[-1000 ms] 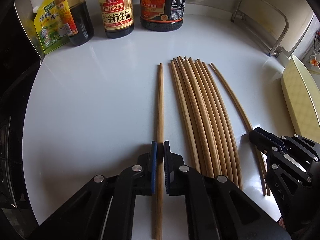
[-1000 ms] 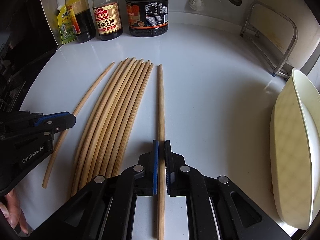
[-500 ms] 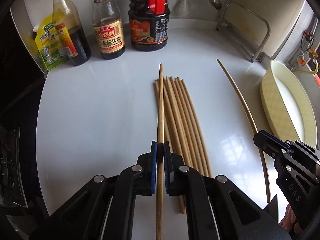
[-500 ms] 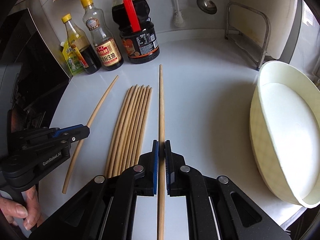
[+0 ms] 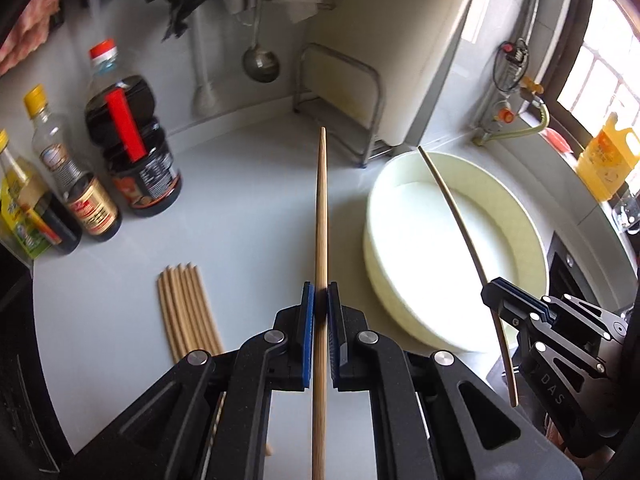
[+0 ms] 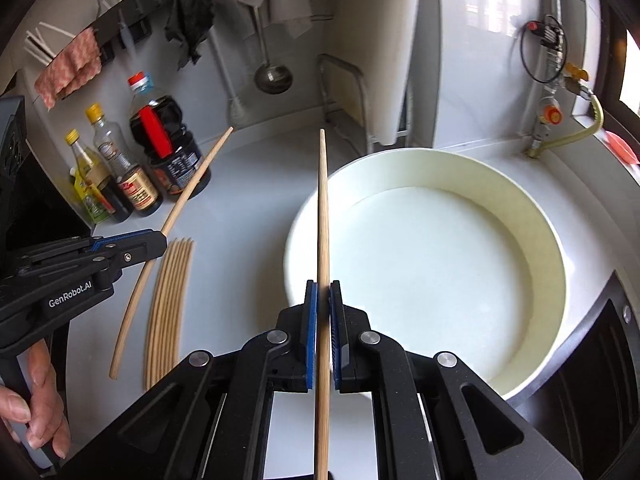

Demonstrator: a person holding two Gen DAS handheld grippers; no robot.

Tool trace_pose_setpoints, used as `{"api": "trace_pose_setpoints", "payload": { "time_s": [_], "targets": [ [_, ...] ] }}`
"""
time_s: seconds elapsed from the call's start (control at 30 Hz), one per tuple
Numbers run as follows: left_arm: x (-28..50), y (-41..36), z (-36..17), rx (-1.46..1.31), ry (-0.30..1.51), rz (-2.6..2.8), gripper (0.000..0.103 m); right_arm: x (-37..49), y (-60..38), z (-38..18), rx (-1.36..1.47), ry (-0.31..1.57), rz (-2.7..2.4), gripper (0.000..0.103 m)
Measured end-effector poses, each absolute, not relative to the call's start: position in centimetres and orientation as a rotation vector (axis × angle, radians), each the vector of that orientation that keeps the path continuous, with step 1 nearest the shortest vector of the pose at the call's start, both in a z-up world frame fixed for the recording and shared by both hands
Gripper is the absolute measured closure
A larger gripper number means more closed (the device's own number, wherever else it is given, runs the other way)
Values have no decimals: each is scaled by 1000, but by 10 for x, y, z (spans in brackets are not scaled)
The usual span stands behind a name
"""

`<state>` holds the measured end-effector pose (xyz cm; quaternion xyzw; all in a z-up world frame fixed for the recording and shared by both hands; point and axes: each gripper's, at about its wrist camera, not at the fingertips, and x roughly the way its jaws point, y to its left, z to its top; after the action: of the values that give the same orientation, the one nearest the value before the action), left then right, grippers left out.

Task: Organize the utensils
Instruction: 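Carry the gripped chopstick with the right gripper while the left gripper carries its own, then lower both chopsticks into the white basin and open both grippers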

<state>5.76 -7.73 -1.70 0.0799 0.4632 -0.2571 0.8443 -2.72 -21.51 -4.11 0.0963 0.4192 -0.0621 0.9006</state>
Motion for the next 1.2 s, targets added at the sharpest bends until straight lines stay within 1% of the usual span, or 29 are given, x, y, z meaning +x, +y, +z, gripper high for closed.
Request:
{"api": "trace_pose_setpoints", "payload": {
  "time_s": [0.23,0.43,0.77,1.2],
  "targets": [
    [51,-147,-4,199,963,-662,96,-40,-273,-34,241,846,-219,97],
    [54,-183,-8,211,976,-728,96,-36,-304,-43,269,864,-248,97],
    [73,-219,-31,228,1033,-728,96,-19,-337,-68,314,912,-243,97],
    [85,-255,-69,286,1107,-711,96,-3,-356,-100,347,981,-270,97]
  ]
}}
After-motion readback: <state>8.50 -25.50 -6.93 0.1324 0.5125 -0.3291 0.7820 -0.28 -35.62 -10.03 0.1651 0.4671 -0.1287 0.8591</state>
